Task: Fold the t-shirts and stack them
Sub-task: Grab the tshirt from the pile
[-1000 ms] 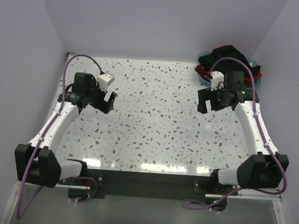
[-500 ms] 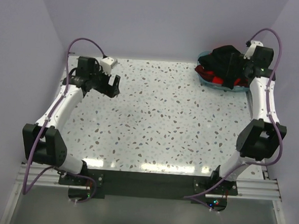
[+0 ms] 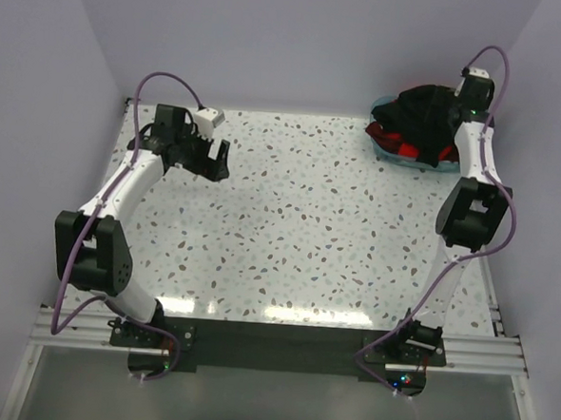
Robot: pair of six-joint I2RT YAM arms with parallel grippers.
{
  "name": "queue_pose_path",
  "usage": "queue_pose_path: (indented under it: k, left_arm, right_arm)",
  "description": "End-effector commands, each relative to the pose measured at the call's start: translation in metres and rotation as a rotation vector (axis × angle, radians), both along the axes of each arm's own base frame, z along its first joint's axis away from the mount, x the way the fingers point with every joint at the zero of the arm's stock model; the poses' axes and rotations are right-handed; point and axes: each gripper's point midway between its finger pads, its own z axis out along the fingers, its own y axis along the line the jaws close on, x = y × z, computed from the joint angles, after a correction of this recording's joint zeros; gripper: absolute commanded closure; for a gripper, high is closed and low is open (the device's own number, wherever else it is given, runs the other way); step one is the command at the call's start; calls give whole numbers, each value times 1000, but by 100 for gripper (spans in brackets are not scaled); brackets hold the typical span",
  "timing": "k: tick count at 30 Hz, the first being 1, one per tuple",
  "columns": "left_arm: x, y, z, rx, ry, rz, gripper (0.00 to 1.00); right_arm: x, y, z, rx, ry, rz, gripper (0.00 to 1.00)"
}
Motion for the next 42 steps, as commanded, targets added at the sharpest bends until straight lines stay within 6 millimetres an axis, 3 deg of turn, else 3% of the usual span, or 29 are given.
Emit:
queue_pose_path:
  k: [1,6,8,9,13,15,16,17,18,19,20,22,23,27,29,32,36,42]
  left_arm:
    - [12,-5,15,-21,-28,3,0]
    - [18,-4,10,-6,-3,9,0]
    - [20,-3,10,-3,6,11,0]
    - [21,-3,10,-2,6,10,0]
    - [22,-4,12,-4,4,8,0]
    - [22,-5,13,-9,5,9,0]
    - [22,-5,15,-14,3,11,0]
    - [22,-6,16,-18,4,13,0]
    - [22,-6,18,-21,1,14,0]
    - [21,-6,21,-24,-6,14,0]
    - [20,-7,22,-30,-3,16,0]
    - [17,-8,28,-44,-15,8,0]
    - [15,-9,30,-50,-15,4,0]
    - [8,-12,36,-89,-11,-9,0]
    - [6,-8,39,-111,-16,1,0]
    - [6,2,45,-179,-8,28,0]
    - [13,37,61,-292,-19,86,0]
    - [5,47,95,-302,-108,70,0]
  right_arm:
    - [24,-11,20,-2,-97,-35,1]
    - [38,-13,-20,21,-50,-33,1]
    - [40,-15,-26,26,-48,-41,2]
    - [41,-17,-31,29,-43,-42,13]
    - [40,-8,-20,74,-53,12,79]
    - [38,1,-9,103,-66,64,100]
    - [33,5,20,104,-111,84,100]
    - [28,11,24,120,-113,103,100]
    - [24,23,40,146,-143,156,100]
    - [16,30,80,142,-215,186,100]
    - [8,38,83,169,-219,204,100]
    - [-4,54,109,199,-264,269,100]
    - [-19,62,132,207,-296,286,100]
    - [-53,86,180,232,-376,369,100]
    - [-63,98,195,251,-402,419,100]
    - [-85,121,237,251,-472,512,100]
    - [-120,169,283,249,-531,690,100]
    - [-176,254,337,226,-642,922,100]
